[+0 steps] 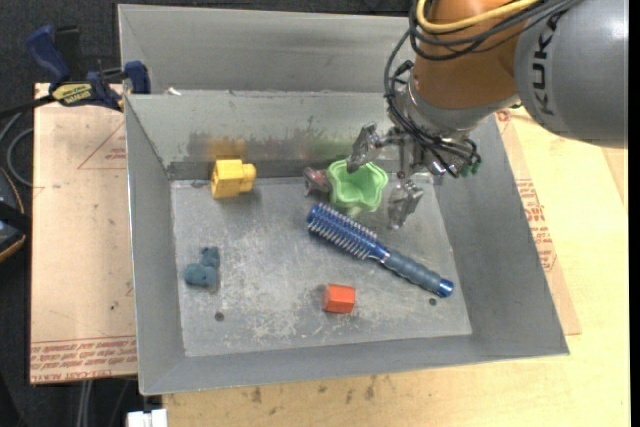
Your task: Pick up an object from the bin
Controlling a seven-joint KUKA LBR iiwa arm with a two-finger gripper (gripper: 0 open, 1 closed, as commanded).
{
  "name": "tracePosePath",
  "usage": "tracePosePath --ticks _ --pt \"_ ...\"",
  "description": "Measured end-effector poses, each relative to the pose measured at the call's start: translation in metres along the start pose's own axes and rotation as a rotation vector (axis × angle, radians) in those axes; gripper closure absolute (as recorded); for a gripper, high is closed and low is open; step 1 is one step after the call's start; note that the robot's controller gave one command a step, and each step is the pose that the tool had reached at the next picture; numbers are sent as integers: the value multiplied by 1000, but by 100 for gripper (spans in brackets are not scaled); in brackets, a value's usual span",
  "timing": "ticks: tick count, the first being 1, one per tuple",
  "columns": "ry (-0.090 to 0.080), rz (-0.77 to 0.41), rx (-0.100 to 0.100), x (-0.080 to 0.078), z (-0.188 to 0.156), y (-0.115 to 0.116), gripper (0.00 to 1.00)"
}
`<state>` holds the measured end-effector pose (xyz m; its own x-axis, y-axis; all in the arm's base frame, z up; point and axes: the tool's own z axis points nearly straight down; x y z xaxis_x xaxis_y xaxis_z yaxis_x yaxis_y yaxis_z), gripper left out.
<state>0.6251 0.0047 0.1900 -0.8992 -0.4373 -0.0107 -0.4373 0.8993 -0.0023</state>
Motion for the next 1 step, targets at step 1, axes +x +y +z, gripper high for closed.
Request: tracePosePath --ticks 1 --pt "1 -138 2 20 106 -53 0"
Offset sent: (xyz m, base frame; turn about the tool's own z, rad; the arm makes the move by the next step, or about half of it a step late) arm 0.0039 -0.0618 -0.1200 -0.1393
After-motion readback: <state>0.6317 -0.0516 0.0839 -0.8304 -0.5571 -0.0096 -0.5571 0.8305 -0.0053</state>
